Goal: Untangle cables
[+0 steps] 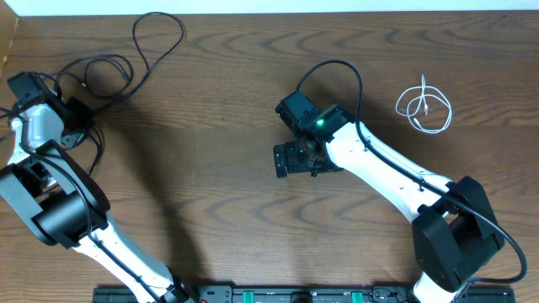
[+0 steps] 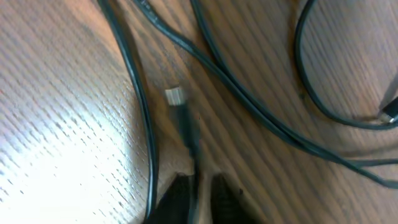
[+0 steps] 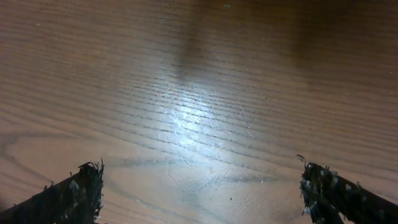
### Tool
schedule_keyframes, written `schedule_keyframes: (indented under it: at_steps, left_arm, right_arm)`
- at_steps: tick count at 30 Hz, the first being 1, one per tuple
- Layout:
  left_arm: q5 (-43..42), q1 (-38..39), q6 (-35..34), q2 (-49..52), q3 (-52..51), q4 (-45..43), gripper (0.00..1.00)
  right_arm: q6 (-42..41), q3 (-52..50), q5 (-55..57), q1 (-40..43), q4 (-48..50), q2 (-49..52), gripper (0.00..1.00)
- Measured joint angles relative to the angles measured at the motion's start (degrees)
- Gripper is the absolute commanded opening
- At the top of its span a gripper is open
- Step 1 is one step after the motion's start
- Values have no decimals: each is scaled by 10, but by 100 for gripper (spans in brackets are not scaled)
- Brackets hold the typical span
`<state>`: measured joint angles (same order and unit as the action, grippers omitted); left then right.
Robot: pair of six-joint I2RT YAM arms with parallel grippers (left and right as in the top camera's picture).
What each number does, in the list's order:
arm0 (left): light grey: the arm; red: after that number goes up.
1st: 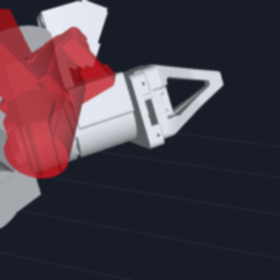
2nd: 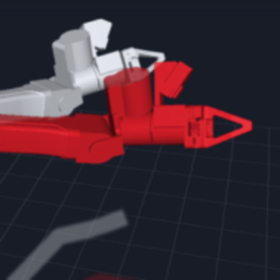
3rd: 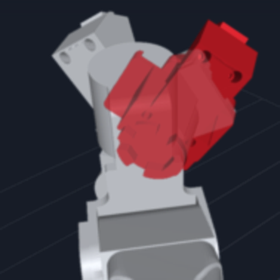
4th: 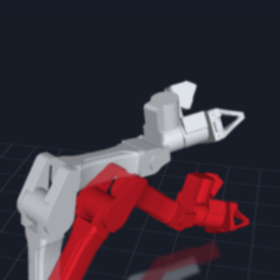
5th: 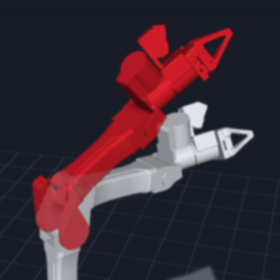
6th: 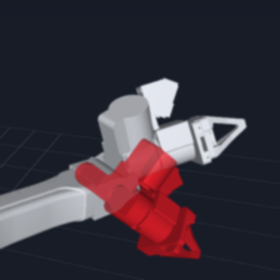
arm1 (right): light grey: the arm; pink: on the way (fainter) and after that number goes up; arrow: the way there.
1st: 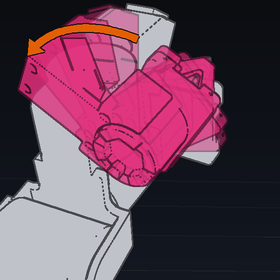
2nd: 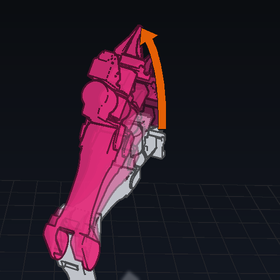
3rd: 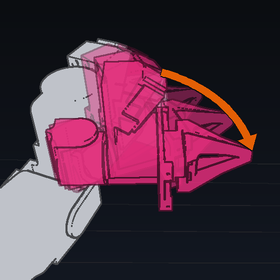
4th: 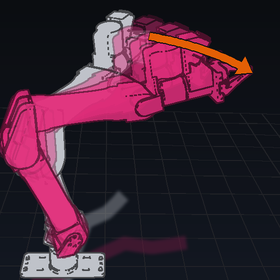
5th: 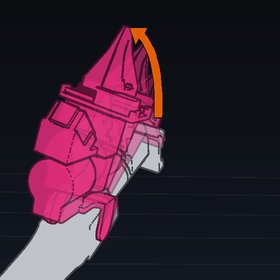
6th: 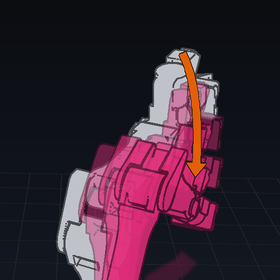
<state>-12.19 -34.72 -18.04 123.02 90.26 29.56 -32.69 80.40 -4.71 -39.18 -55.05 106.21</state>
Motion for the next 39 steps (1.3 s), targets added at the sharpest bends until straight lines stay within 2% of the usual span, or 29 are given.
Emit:
schedule_keyframes:
  at_steps: [2, 5, 12, 13, 18, 22, 25, 28, 33, 39]
  left_arm:
    - [0, 0, 0, 0, 0, 2, 73]
    - [0, 0, 1, 0, 0, 9, 89]
    - [1, 0, -2, -24, 0, 15, 91]
    - [0, 0, -2, -37, 0, 15, 100]
    - [-21, 1, -23, -129, 0, 34, 98]
    - [-122, 6, -37, -211, 1, 68, 98]
    - [-196, 32, -42, -246, 7, 128, 99]
    - [-230, 83, -39, -253, 10, 210, 98]
    - [-195, 203, -22, -249, 8, 332, 99]
    - [-107, 332, -9, -249, 7, 381, 99]
  right_arm:
    - [0, 0, 0, 0, -1, 0, 99]
    - [0, 0, 0, 0, -4, 0, 99]
    - [0, 0, 0, 0, -9, 0, 99]
    - [0, 0, 0, 0, -9, 0, 99]
    - [0, 0, 0, 0, -9, 0, 99]
    - [0, 0, 0, 0, -6, 0, 99]
    - [0, 0, 0, 0, -1, 0, 99]
    - [0, 0, 7, 0, -2, 0, 99]
    - [1, 2, 16, 24, -63, 0, 99]
    - [17, 75, 52, 164, -187, 0, 99]
